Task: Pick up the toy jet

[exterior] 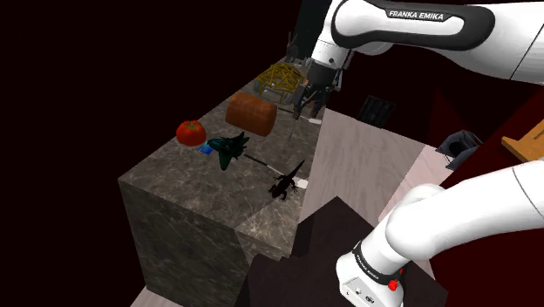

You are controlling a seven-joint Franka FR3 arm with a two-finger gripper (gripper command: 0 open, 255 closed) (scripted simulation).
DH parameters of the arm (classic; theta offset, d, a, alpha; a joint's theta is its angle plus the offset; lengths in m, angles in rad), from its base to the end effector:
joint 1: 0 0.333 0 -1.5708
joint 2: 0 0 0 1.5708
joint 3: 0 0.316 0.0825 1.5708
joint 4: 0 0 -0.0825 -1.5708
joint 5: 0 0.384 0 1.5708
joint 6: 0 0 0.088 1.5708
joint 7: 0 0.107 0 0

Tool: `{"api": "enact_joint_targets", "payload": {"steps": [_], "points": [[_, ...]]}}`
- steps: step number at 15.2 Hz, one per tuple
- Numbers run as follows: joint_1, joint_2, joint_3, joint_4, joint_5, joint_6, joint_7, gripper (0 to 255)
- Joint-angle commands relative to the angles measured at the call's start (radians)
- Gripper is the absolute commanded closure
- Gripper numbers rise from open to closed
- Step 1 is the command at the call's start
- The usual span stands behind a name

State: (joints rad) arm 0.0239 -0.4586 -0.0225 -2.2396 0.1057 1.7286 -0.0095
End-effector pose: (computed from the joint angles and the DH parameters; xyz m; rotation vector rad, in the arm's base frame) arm 0.4092 0.0091 0.5425 -3.0265 0.0089 0.0791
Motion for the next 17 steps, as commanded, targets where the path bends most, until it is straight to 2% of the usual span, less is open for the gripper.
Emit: {"api": "enact_joint_targets", "payload": {"steps": [1, 9, 17], "points": [[0.007, 0.064, 0.008, 0.022, -0.004, 0.04, -0.007, 0], [0.033, 0.352, 0.043, 0.156, -0.029, 0.186, -0.023, 0], [0.061, 0.654, 0.068, 0.37, -0.077, 0.264, -0.023, 0]]}}
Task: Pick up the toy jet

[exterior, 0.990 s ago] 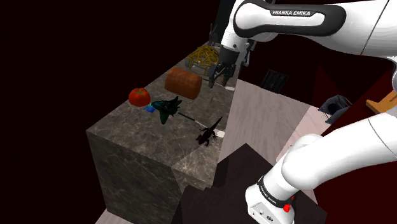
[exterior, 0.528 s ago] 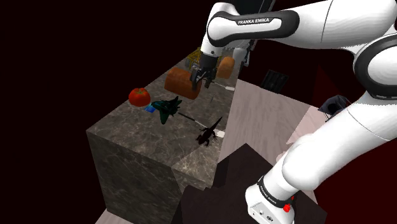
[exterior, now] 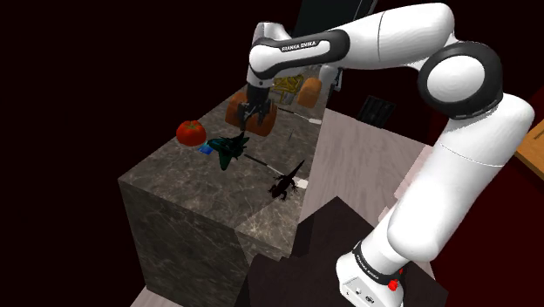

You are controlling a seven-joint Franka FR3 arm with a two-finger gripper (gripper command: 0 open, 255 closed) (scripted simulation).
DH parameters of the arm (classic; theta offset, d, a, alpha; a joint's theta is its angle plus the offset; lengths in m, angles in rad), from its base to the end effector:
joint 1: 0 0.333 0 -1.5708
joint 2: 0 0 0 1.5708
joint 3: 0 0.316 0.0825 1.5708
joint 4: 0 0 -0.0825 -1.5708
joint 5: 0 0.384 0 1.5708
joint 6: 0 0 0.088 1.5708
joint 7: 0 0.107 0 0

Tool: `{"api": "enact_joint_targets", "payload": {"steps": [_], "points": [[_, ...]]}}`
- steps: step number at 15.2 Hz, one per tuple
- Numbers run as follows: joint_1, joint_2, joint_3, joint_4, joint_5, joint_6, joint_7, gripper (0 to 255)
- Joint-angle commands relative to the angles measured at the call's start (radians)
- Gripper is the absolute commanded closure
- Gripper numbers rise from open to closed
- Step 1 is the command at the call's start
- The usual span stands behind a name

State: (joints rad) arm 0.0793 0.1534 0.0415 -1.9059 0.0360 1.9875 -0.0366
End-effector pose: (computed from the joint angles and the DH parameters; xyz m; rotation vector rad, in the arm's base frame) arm 0.5833 0.0723 0.4124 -3.0961 -0.2192 0.1138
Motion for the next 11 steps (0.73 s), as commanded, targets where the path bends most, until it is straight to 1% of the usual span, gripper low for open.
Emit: {"api": "enact_joint_targets", "payload": {"steps": [1, 5, 6, 11], "points": [[0.01, 0.081, 0.006, 0.069, -0.014, 0.01, 0.004, 0], [0.029, 0.24, 0.012, 0.216, -0.044, 0.015, 0.005, 0], [0.03, 0.243, 0.012, 0.219, -0.045, 0.015, 0.005, 0], [0.031, 0.27, 0.011, 0.19, -0.046, 0.071, 0.006, 0]]}}
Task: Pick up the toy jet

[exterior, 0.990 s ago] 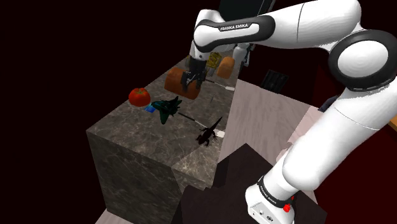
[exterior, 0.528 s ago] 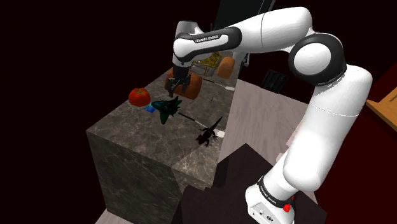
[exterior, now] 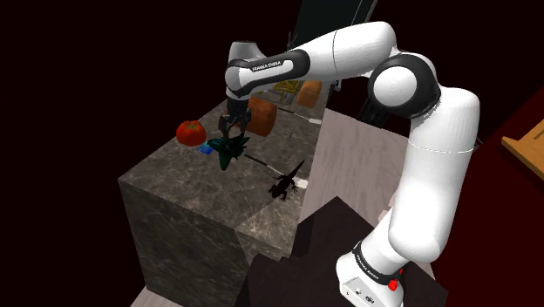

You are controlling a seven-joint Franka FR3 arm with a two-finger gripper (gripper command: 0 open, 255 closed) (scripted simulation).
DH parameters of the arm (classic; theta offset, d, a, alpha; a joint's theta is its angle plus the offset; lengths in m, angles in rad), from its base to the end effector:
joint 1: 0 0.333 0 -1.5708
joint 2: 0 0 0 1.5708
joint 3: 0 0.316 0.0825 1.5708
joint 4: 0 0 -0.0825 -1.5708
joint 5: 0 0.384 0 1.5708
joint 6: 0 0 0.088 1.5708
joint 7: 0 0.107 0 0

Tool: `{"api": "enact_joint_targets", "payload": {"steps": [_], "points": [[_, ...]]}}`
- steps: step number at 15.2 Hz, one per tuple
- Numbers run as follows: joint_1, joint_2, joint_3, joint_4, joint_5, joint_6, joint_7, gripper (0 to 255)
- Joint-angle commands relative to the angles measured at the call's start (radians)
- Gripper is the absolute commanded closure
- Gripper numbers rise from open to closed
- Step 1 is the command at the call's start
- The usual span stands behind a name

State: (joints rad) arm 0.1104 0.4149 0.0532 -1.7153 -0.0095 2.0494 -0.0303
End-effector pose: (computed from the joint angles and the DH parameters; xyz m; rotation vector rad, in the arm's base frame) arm 0.6431 0.1025 0.3417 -3.1162 -0.3047 0.1267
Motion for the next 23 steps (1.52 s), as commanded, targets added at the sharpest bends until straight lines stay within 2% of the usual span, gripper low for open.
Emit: {"api": "enact_joint_targets", "payload": {"steps": [1, 4, 5, 14, 23], "points": [[0.0, 0.015, -0.001, -0.005, -0.001, 0.02, 0.0, 0], [0.0, 0.025, -0.001, -0.012, -0.001, 0.037, 0.0, 0], [0.0, 0.025, -0.001, -0.012, -0.001, 0.038, -0.001, 255], [0.0, 0.025, -0.001, -0.012, -0.001, 0.037, 0.0, 255], [-0.001, -0.026, 0.0, 0.038, 0.001, -0.063, -0.001, 255]]}}
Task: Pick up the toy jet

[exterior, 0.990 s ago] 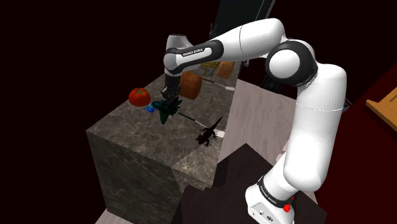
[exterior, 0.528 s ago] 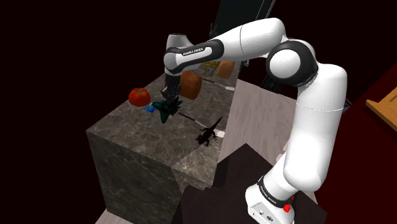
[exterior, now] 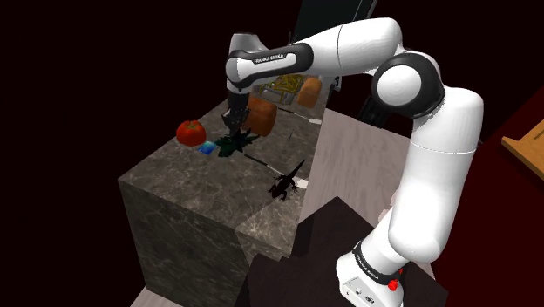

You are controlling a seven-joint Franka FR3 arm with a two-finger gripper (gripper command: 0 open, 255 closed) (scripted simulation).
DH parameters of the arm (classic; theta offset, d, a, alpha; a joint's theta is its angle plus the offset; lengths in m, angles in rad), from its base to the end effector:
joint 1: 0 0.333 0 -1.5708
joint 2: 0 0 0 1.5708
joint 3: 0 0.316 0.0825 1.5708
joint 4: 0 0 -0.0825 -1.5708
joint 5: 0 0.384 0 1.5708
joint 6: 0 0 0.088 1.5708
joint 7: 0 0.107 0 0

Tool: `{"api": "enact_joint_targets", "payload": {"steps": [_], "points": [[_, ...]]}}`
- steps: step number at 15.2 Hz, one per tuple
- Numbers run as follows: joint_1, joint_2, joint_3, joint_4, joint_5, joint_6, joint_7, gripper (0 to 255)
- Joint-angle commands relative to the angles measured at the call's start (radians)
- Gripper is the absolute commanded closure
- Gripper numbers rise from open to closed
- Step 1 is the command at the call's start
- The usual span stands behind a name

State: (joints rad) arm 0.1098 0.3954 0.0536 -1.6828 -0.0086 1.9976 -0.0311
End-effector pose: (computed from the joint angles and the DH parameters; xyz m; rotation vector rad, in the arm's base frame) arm 0.6446 0.1023 0.3649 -3.1164 -0.3049 0.1264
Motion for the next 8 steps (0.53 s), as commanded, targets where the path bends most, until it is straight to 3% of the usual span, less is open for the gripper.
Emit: {"api": "enact_joint_targets", "payload": {"steps": [1, 8], "points": [[0.0, -0.011, 0.0, 0.012, 0.001, -0.023, 0.0, 255], [-0.001, -0.032, 0.001, 0.051, 0.002, -0.083, -0.001, 255]]}}
